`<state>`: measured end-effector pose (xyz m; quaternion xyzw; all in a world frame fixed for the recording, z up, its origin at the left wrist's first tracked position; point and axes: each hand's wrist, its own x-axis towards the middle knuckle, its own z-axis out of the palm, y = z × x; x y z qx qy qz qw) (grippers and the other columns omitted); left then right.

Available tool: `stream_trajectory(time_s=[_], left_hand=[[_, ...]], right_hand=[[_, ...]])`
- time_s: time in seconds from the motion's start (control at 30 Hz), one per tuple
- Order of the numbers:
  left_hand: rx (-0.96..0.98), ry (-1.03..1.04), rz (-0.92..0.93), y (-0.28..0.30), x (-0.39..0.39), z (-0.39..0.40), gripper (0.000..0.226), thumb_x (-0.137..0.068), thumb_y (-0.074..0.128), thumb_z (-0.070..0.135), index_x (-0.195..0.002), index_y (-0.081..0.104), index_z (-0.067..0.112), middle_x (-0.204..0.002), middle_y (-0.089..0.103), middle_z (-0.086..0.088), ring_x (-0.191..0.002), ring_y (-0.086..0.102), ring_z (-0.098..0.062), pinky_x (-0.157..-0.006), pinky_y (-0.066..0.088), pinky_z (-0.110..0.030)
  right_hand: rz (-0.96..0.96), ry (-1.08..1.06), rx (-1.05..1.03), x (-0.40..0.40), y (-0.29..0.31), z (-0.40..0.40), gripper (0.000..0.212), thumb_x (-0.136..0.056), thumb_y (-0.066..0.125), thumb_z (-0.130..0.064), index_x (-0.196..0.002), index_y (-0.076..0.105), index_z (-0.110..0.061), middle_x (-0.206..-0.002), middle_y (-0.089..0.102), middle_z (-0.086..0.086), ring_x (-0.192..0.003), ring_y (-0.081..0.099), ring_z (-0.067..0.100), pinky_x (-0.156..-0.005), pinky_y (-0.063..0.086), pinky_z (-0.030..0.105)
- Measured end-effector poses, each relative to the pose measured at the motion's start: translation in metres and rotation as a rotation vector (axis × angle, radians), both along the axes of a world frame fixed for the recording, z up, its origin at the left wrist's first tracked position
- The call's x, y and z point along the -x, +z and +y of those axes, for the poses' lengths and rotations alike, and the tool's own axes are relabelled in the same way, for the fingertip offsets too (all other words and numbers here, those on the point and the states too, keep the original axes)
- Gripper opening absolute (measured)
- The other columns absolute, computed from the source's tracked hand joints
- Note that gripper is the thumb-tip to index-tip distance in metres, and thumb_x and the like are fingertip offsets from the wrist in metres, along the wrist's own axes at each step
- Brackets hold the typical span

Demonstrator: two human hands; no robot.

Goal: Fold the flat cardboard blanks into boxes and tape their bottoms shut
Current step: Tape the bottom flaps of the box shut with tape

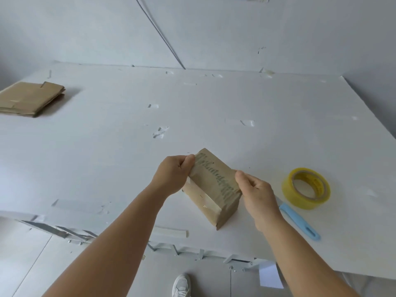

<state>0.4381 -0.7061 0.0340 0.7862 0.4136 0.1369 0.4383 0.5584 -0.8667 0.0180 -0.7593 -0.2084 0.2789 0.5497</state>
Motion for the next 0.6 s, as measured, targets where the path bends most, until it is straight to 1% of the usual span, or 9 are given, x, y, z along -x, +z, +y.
stream_trajectory(time_s=[0.07,0.1,0.13,0.2,0.3,0.37,0.4,0.47,0.6], left_hand=[[-0.173,0.061,0.115,0.0,-0.001,-0.002,0.05,-0.098,0.039,0.041,-0.054,0.032,0.018,-0.05,0.033,0.005,-0.047,0.033,-0.012,-0.051,0.026,-0.026],[-0.195,0.068,0.08,-0.001,0.0,-0.005,0.048,-0.098,0.04,0.04,-0.053,0.04,0.022,-0.052,0.04,0.007,-0.051,0.038,-0.01,-0.052,0.029,-0.025],[-0.155,0.056,-0.017,-0.003,0.002,-0.009,0.04,-0.098,0.041,0.037,-0.062,0.056,0.03,-0.062,0.053,0.011,-0.061,0.048,-0.006,-0.057,0.035,-0.021],[0.019,0.005,-0.177,-0.005,0.003,-0.014,0.028,-0.1,0.043,0.028,-0.114,0.068,0.03,-0.105,0.062,0.02,-0.101,0.055,0.003,-0.078,0.037,-0.005],[0.088,-0.139,-0.164,-0.005,0.002,-0.008,0.035,-0.102,0.039,0.025,-0.134,0.054,0.027,-0.125,0.055,0.02,-0.118,0.047,0.004,-0.09,0.03,-0.003],[0.005,-0.186,-0.064,-0.003,0.0,-0.002,0.034,-0.102,0.036,0.029,-0.124,0.062,0.031,-0.111,0.059,0.02,-0.103,0.05,0.006,-0.087,0.035,-0.012],[-0.029,-0.187,-0.01,-0.002,-0.001,0.001,0.034,-0.101,0.035,0.032,-0.102,0.069,0.03,-0.091,0.06,0.016,-0.083,0.051,0.005,-0.078,0.038,-0.018],[-0.072,-0.138,0.095,-0.001,-0.001,0.001,0.048,-0.099,0.034,0.041,-0.06,0.043,0.016,-0.059,0.041,0.006,-0.053,0.037,-0.007,-0.056,0.032,-0.025],[-0.087,-0.036,0.142,0.0,0.004,-0.009,0.054,-0.099,0.03,0.049,-0.059,0.029,0.013,-0.055,0.034,0.0,-0.054,0.035,-0.017,-0.055,0.03,-0.029]], right_hand=[[-0.204,0.05,0.109,-0.002,0.004,-0.003,0.048,-0.094,0.048,-0.042,-0.061,0.052,-0.007,-0.057,0.04,-0.007,-0.056,0.037,0.006,-0.058,0.031,0.027],[-0.315,0.082,0.151,-0.001,0.005,-0.004,0.042,-0.094,0.047,-0.043,-0.068,0.059,-0.012,-0.059,0.044,-0.01,-0.059,0.041,0.004,-0.06,0.034,0.027],[-0.386,0.124,0.183,0.002,0.007,-0.005,0.034,-0.094,0.047,-0.043,-0.091,0.068,-0.016,-0.074,0.057,-0.011,-0.074,0.053,0.004,-0.07,0.039,0.024],[-0.446,0.205,0.206,0.012,0.011,-0.005,0.047,-0.093,0.051,-0.043,-0.135,0.051,-0.022,-0.123,0.059,-0.012,-0.118,0.052,0.007,-0.092,0.035,0.017],[-0.445,0.211,0.141,0.018,0.01,-0.002,0.048,-0.094,0.05,-0.04,-0.14,0.045,-0.026,-0.133,0.055,-0.011,-0.122,0.049,0.006,-0.097,0.037,0.017],[-0.39,0.175,0.114,0.013,0.009,-0.001,0.041,-0.097,0.046,-0.036,-0.136,0.05,-0.026,-0.121,0.062,-0.012,-0.107,0.054,-0.001,-0.091,0.04,0.016],[-0.341,0.16,0.1,0.01,0.009,-0.001,0.038,-0.098,0.045,-0.034,-0.134,0.053,-0.025,-0.11,0.065,-0.016,-0.097,0.055,-0.006,-0.086,0.04,0.014],[-0.267,0.133,0.067,0.005,0.006,-0.001,0.035,-0.099,0.043,-0.032,-0.13,0.057,-0.023,-0.094,0.066,-0.02,-0.088,0.057,-0.009,-0.08,0.04,0.009],[-0.252,0.158,0.035,0.01,0.005,-0.008,0.033,-0.1,0.039,-0.031,-0.13,0.053,-0.029,-0.089,0.06,-0.026,-0.094,0.055,-0.012,-0.081,0.036,0.001]])
